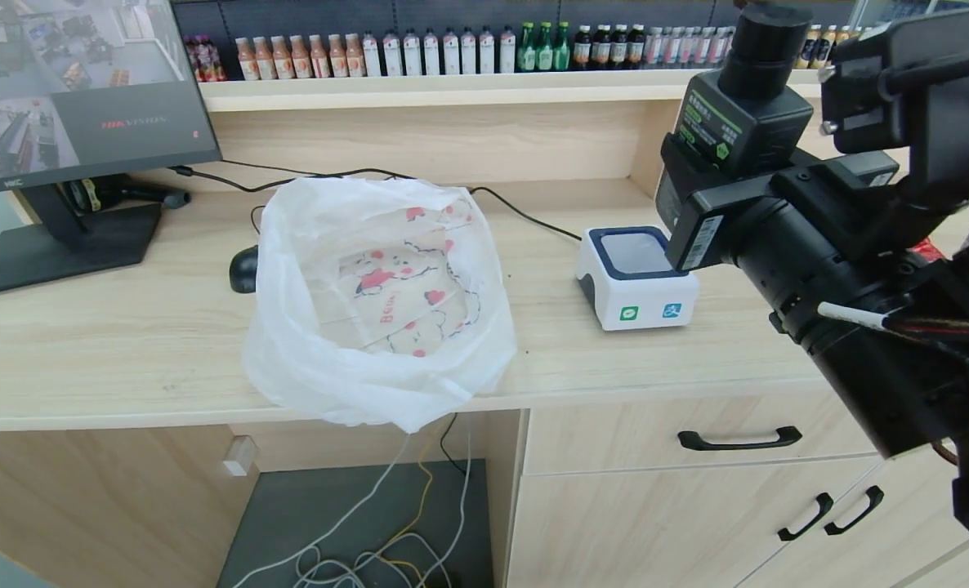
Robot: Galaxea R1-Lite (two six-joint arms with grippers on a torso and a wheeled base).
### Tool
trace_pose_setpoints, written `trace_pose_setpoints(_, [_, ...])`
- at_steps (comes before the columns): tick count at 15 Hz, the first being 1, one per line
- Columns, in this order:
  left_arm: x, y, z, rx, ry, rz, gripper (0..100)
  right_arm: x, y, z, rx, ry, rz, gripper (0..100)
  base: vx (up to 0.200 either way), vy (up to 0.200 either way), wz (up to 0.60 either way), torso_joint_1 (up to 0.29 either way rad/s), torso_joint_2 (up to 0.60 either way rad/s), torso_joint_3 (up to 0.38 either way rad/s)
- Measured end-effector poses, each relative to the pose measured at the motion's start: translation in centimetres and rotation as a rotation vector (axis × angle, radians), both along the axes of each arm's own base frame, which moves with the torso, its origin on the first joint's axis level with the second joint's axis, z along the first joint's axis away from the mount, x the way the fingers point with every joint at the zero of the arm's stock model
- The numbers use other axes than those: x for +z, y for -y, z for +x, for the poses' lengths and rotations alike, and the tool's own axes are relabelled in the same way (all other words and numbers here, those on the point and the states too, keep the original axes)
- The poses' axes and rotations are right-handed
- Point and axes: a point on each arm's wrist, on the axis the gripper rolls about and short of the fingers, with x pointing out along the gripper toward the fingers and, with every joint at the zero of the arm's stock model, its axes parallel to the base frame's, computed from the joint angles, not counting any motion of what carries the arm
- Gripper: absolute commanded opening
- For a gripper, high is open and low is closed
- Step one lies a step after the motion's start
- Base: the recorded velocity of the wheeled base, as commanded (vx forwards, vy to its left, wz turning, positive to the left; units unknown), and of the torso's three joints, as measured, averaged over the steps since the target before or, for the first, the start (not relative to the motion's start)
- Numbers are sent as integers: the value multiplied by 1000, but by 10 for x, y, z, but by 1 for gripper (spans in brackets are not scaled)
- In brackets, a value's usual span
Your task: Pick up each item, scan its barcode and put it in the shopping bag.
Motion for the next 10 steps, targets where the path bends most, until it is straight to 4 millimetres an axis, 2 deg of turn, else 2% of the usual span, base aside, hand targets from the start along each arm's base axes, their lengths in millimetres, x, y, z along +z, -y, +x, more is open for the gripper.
trace_pose_setpoints(2, [0,0,0,0,0,0,100,2,0,3,18,16,-39,0,0,0,0,0,0,0])
trace_pose_setpoints(7, [0,0,0,0,0,0,100,14,15,27,82,79,-207,0,0,0,0,0,0,0])
trace_pose_setpoints(10, [0,0,0,1,0,0,100,13,32,44,178,155,-392,0,0,0,0,0,0,0])
